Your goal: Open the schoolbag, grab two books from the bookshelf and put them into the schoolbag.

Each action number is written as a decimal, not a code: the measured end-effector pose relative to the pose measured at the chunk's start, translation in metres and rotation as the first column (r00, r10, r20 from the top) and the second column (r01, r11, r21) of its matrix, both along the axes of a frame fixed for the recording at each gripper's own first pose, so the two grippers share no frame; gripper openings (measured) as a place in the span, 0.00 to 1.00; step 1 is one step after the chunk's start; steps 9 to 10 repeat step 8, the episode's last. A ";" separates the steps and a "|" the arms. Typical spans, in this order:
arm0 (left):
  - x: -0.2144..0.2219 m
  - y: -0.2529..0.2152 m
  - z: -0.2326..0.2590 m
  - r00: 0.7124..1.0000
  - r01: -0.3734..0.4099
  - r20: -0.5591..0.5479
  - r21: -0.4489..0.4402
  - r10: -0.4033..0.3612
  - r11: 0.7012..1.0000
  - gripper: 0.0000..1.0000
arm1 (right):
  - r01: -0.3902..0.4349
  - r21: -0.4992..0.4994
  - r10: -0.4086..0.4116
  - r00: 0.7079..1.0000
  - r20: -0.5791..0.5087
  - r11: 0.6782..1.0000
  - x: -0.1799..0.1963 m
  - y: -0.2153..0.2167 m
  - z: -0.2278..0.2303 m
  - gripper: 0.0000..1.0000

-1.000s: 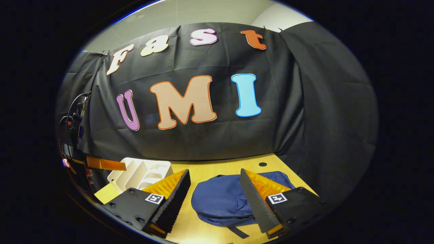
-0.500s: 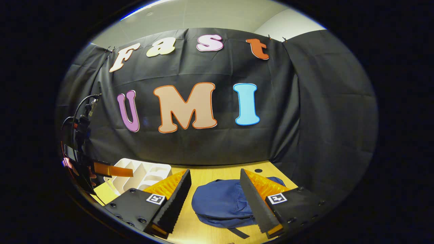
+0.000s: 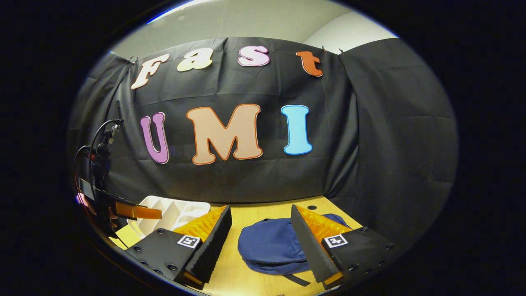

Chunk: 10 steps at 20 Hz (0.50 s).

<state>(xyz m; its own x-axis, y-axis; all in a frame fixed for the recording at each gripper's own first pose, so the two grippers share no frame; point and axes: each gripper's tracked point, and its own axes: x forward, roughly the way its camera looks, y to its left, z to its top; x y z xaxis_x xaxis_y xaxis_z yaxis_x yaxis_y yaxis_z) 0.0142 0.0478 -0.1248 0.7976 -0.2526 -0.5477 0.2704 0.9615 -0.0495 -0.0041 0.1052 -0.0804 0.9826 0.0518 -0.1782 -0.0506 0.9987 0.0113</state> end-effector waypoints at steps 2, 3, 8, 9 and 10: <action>-0.001 0.005 0.001 1.000 0.009 -0.004 0.003 -0.009 1.000 0.99 | 0.008 -0.004 -0.008 1.000 0.004 1.000 -0.003 0.005 0.001 0.94; -0.001 0.007 0.000 1.000 0.015 -0.005 0.004 -0.015 1.000 0.92 | 0.012 -0.008 -0.012 1.000 0.006 1.000 -0.004 0.007 0.002 0.94; -0.001 0.027 0.003 1.000 0.026 0.002 0.033 -0.026 0.999 0.95 | 0.025 -0.007 -0.025 1.000 0.009 1.000 -0.009 0.020 0.002 0.94; -0.001 0.027 0.003 1.000 0.026 0.002 0.033 -0.026 0.999 0.95 | 0.025 -0.007 -0.025 1.000 0.009 1.000 -0.009 0.020 0.002 0.94; -0.001 0.027 0.003 1.000 0.026 0.002 0.033 -0.026 0.999 0.95 | 0.025 -0.007 -0.025 1.000 0.009 1.000 -0.009 0.020 0.002 0.94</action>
